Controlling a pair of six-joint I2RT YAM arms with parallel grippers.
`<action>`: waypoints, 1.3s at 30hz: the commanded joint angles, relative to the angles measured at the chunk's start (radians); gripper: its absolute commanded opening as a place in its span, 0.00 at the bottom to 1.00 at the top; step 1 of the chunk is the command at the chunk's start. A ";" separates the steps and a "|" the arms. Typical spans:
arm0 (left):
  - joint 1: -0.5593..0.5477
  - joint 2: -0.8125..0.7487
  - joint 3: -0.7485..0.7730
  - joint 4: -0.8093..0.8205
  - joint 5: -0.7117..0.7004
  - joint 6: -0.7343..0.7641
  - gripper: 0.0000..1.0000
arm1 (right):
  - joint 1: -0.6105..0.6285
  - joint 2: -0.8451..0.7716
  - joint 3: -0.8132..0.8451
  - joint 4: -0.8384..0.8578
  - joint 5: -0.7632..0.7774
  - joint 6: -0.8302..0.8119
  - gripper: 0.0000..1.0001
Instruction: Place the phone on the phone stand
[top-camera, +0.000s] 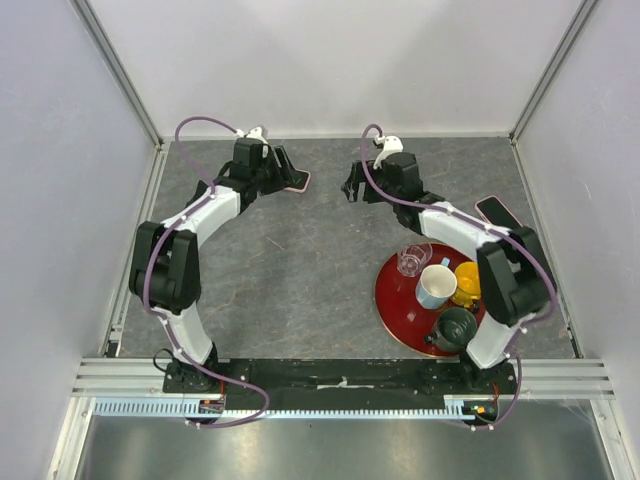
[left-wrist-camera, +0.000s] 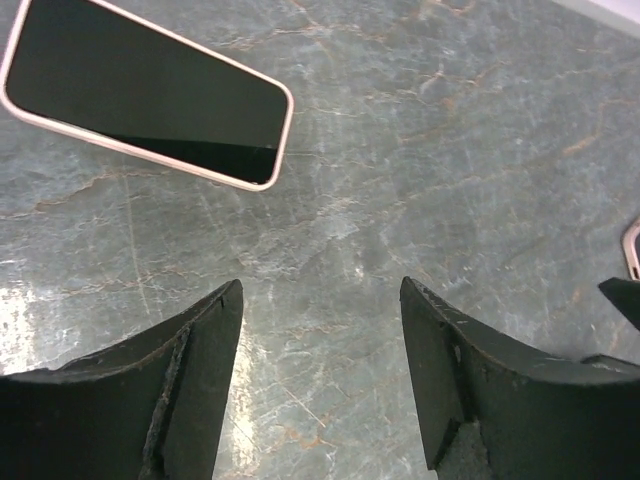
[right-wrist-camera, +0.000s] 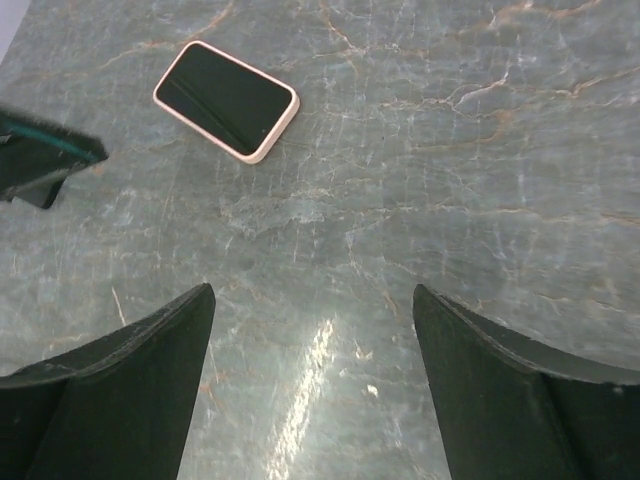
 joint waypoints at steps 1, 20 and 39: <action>0.007 0.015 0.027 0.032 -0.102 -0.049 0.70 | 0.009 0.154 0.147 0.121 0.013 0.148 0.84; -0.004 -0.183 -0.289 0.454 -0.296 0.011 0.76 | 0.127 0.833 0.908 -0.019 0.106 0.233 0.66; -0.015 -0.201 -0.426 0.576 -0.271 0.074 0.79 | 0.106 1.026 1.157 -0.135 0.090 0.171 0.84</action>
